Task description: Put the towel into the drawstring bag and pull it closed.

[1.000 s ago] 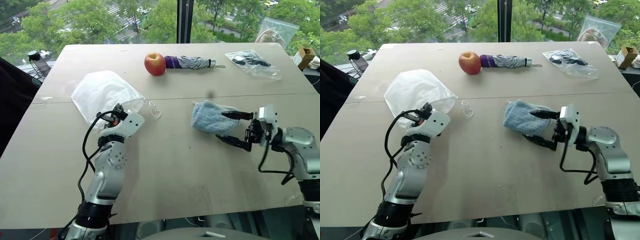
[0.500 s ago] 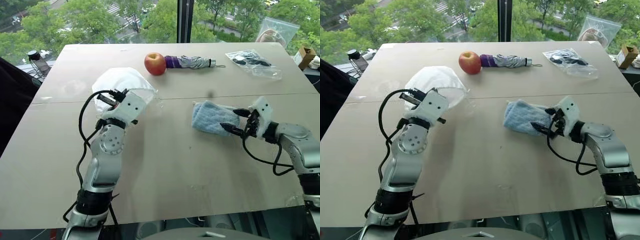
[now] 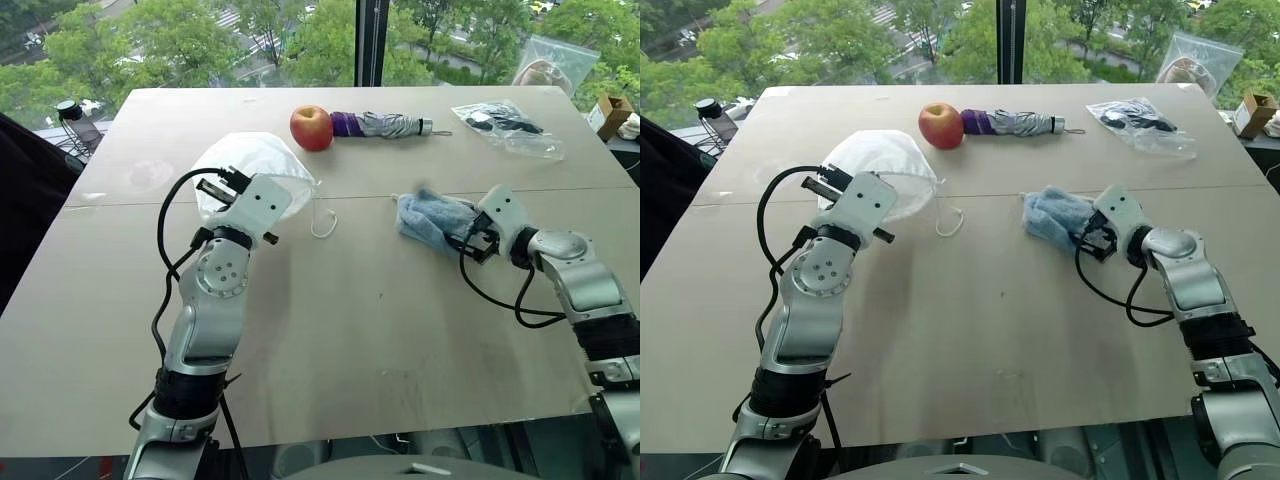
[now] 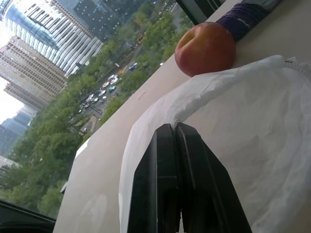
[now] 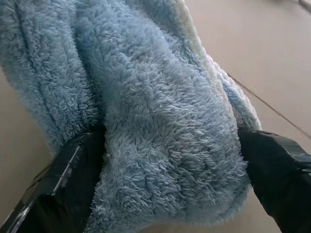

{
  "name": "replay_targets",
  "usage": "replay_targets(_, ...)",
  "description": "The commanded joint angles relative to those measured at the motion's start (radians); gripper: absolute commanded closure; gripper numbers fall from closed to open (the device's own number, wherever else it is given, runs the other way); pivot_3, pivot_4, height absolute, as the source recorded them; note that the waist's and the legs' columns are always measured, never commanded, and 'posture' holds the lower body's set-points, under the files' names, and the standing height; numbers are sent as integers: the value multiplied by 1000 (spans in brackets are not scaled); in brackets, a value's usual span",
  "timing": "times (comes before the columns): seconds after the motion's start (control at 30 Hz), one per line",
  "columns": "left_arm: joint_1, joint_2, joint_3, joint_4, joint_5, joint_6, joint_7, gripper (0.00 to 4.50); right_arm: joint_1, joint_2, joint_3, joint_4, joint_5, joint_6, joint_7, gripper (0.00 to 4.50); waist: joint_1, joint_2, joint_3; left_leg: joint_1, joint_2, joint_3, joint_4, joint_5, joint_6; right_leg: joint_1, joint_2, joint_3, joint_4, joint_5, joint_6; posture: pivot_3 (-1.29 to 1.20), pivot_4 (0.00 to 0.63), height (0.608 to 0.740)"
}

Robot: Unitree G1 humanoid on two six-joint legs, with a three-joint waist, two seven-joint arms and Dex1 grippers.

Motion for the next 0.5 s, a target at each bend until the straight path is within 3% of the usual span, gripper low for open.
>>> replay_targets(0.03,-7,-8,7,-50,-13,-4,-2,4484,-12,49,-12,27,69,260,8,0,-1,-1,-1,0,0,-1,0,0,0,1,0,0,0,0,0,0,150,740)
replay_targets(0.13,-20,-14,12,-42,-31,-2,-5,4484,-26,79,-1,71,90,350,28,0,-5,-3,-3,2,1,-3,0,0,0,1,0,0,0,0,0,0,150,740)
replay_targets(0.17,-26,-13,13,-39,-38,-3,-11,4497,-28,86,3,82,89,352,30,247,-7,-5,-5,2,1,-4,0,0,0,1,0,0,0,0,0,0,150,740)
replay_targets(0.23,-38,-14,16,-38,-52,2,-22,4500,-34,95,13,99,83,333,37,827,-9,-8,-8,2,1,-5,0,0,0,1,1,-1,0,0,0,0,150,740)
replay_targets(0.47,-83,-35,15,-53,-111,63,-67,4500,-52,106,40,100,58,246,65,3810,-27,-8,-10,3,2,-5,0,0,0,2,2,0,0,0,0,0,150,740)
replay_targets(0.5,-87,-37,15,-51,-121,69,-73,4500,-54,108,41,98,60,243,70,4012,-29,-8,-10,3,2,-5,0,0,0,2,2,0,0,0,0,0,150,740)
